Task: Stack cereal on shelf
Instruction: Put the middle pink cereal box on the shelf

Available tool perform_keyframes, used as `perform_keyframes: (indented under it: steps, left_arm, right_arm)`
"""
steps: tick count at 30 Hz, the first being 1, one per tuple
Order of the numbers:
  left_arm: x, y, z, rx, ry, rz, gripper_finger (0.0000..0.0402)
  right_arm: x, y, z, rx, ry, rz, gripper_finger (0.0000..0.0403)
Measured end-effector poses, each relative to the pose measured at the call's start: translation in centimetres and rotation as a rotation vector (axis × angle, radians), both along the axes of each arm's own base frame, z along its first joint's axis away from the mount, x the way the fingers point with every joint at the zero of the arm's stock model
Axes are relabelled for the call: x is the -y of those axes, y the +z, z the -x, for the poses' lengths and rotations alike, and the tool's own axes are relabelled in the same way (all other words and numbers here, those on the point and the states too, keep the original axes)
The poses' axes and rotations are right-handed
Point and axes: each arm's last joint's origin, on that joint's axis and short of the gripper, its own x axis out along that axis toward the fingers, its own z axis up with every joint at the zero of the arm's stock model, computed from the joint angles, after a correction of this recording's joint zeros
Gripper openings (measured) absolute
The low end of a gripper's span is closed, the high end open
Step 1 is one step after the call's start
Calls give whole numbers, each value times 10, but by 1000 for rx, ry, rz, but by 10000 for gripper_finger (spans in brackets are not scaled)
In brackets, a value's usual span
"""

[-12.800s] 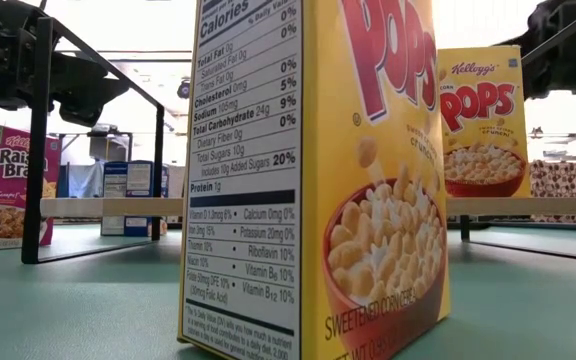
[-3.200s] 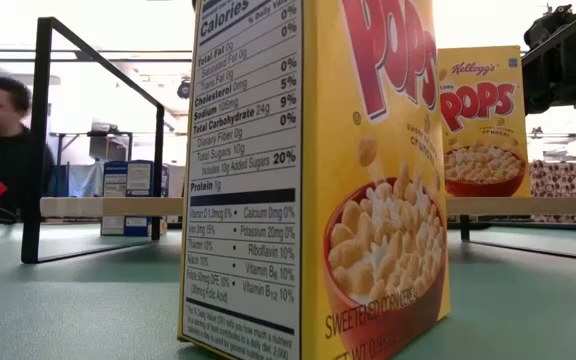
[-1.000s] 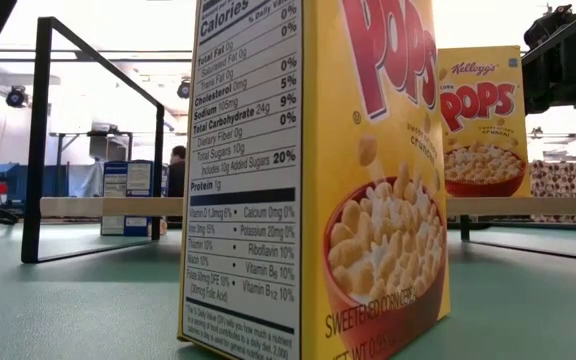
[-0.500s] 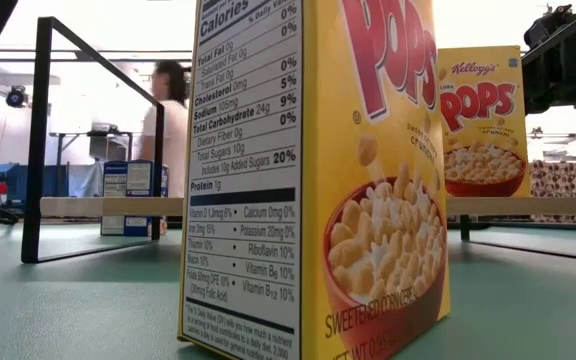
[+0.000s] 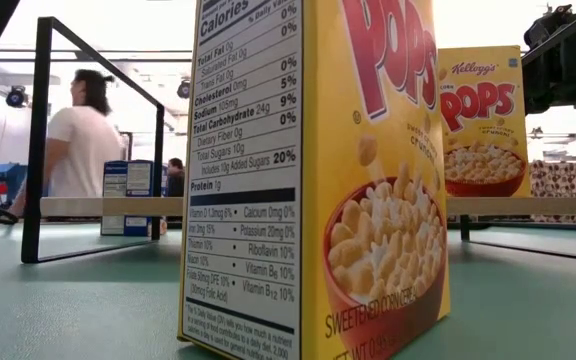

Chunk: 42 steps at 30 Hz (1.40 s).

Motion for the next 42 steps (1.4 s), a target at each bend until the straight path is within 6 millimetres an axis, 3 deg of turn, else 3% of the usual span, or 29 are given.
perform_keyframes:
  steps: [10,13,34,42]
  left_arm:
    - [-1,0,-1,1,-27,-6,140]
    - [-2,0,-2,7,-35,-8,128]
    - [-12,0,-10,52,-36,-15,135]
    - [-15,-1,-11,53,-26,-14,194]
  right_arm:
    - [0,0,0,0,0,0,370]
    - [0,0,0,0,0,0,370]
    - [0,0,0,0,0,0,370]
    - [0,0,0,0,0,0,370]
